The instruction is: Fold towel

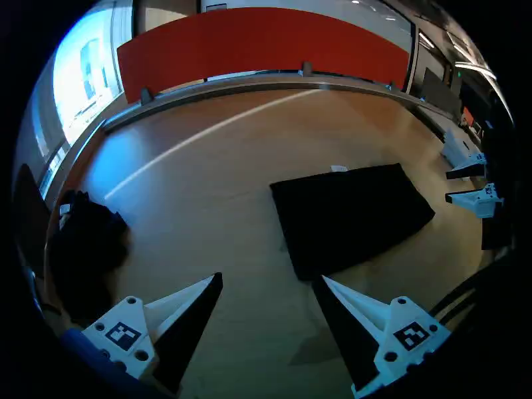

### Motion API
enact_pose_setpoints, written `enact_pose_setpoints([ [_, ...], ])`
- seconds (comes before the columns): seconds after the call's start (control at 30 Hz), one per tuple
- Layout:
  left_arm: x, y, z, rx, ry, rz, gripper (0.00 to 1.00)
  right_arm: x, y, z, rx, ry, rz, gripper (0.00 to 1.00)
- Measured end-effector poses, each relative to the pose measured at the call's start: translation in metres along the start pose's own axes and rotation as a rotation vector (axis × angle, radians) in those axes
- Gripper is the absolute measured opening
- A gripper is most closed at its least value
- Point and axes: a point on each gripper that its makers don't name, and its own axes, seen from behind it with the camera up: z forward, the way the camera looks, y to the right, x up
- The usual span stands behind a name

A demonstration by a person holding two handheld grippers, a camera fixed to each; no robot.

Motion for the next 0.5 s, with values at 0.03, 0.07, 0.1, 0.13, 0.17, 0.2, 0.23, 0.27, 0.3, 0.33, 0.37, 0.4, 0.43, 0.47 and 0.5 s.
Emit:
enact_pose_setpoints([
  [0.03,-0.001,0.000,-0.001,0.000,0.000,-0.004,1.00,0.000,0.000,0.000,0.000,0.001,0.001,0.96],
  [0.07,-0.003,0.000,-0.002,0.000,0.000,-0.009,1.00,-0.001,0.000,-0.001,0.000,0.001,0.003,0.95],
  [0.1,-0.004,0.000,-0.003,0.001,0.000,-0.011,1.00,-0.001,0.000,-0.001,0.001,0.002,0.002,0.95],
  [0.13,-0.005,-0.001,-0.003,0.003,0.000,-0.014,1.00,-0.001,0.000,-0.001,0.002,0.002,0.001,0.95],
  [0.17,-0.006,-0.001,-0.004,0.005,0.000,-0.016,1.00,-0.001,0.000,-0.001,0.003,0.003,-0.001,0.95],
  [0.2,-0.007,-0.002,-0.005,0.008,0.000,-0.017,1.00,0.000,0.000,-0.001,0.005,0.004,-0.004,0.95],
  [0.23,-0.008,-0.003,-0.006,0.010,0.000,-0.018,1.00,0.000,-0.001,-0.001,0.008,0.005,-0.008,0.95],
  [0.27,-0.009,-0.004,-0.007,0.013,0.000,-0.020,1.00,0.001,-0.001,0.000,0.011,0.007,-0.013,0.95],
  [0.3,-0.010,-0.005,-0.008,0.016,0.000,-0.021,1.00,0.001,-0.002,0.000,0.015,0.008,-0.018,0.95],
  [0.33,-0.011,-0.006,-0.010,0.019,0.000,-0.023,1.00,0.001,-0.002,0.001,0.020,0.008,-0.024,0.95],
  [0.37,-0.013,-0.007,-0.011,0.022,0.000,-0.026,1.00,0.002,-0.003,0.002,0.025,0.009,-0.031,0.95],
  [0.4,-0.014,-0.008,-0.013,0.024,0.000,-0.029,1.00,0.002,-0.003,0.003,0.031,0.009,-0.038,0.95],
  [0.43,-0.016,-0.009,-0.015,0.027,-0.001,-0.033,1.00,0.002,-0.004,0.004,0.037,0.008,-0.045,0.95],
  [0.47,-0.018,-0.010,-0.016,0.030,-0.002,-0.037,1.00,0.003,-0.005,0.005,0.045,0.007,-0.053,0.95],
  [0.5,-0.020,-0.011,-0.018,0.033,-0.002,-0.041,1.00,0.003,-0.007,0.006,0.053,0.006,-0.061,0.95],
])
